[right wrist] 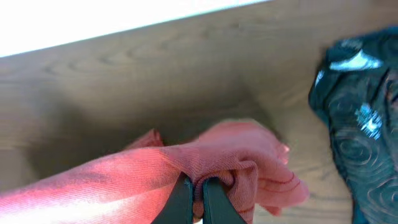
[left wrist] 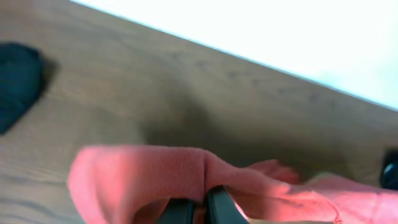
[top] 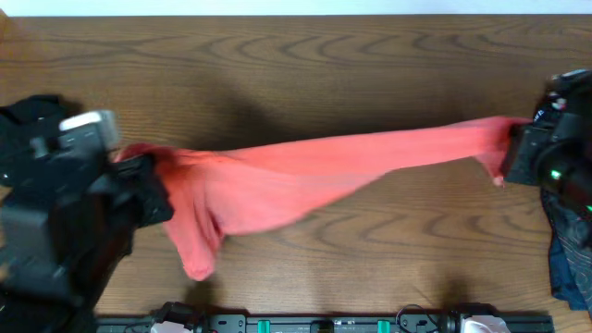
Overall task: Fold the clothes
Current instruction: 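Lift the T-shirt with both grippers and stretch it apart sideways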
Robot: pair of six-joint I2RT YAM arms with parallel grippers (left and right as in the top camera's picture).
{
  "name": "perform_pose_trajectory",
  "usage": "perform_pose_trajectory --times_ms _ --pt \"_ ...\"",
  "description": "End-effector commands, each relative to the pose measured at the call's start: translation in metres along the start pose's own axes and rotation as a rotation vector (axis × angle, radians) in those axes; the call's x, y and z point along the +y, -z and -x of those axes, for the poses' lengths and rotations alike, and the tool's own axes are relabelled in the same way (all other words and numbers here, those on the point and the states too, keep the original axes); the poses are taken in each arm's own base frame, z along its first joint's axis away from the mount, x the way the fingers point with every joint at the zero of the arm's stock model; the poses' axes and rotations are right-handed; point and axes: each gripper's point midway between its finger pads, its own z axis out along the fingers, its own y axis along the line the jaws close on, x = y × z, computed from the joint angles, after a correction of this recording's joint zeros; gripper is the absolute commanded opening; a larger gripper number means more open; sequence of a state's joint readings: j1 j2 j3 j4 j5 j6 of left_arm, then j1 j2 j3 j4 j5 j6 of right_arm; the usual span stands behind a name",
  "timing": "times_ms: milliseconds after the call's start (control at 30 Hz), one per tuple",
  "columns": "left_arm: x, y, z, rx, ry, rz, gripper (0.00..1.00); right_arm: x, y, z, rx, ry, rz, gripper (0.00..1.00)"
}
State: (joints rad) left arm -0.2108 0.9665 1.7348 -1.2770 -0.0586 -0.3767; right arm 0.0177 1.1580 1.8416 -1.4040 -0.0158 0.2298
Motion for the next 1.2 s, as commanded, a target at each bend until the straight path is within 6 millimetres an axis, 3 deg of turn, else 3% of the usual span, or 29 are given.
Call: perform_pose_trajectory --times_ms 0,233,400,633,800,1033,1167 --pt "0.002 0.036 0.023 -0.110 -0.006 -0.004 0.06 0.000 0.032 0.017 -0.094 0.005 -0.010 0.01" --pt "0.009 0.087 0.031 -0.187 -0.008 -0.012 0.06 -0.012 0.064 0.005 -0.084 -0.037 -0.069 0.01" --pt "0.015 0.100 0.023 -0.171 -0.010 -0.002 0.06 -0.026 0.089 -0.005 -0.098 -0.086 -0.129 0.01" --pt "0.019 0.117 0.018 -0.179 -0.009 -0.006 0.06 -0.024 0.129 -0.004 -0.223 -0.137 -0.078 0.01" --pt "0.019 0.125 0.019 -0.198 -0.006 -0.015 0.06 -0.023 0.132 -0.006 -0.230 -0.148 -0.067 0.01" --pt "0.021 0.120 0.023 -0.198 -0.006 0.010 0.06 -0.031 0.128 -0.005 -0.228 -0.166 -0.120 0.01" --pt "0.013 0.120 0.041 -0.253 -0.027 -0.012 0.06 -0.037 0.123 0.002 -0.233 -0.163 -0.165 0.01"
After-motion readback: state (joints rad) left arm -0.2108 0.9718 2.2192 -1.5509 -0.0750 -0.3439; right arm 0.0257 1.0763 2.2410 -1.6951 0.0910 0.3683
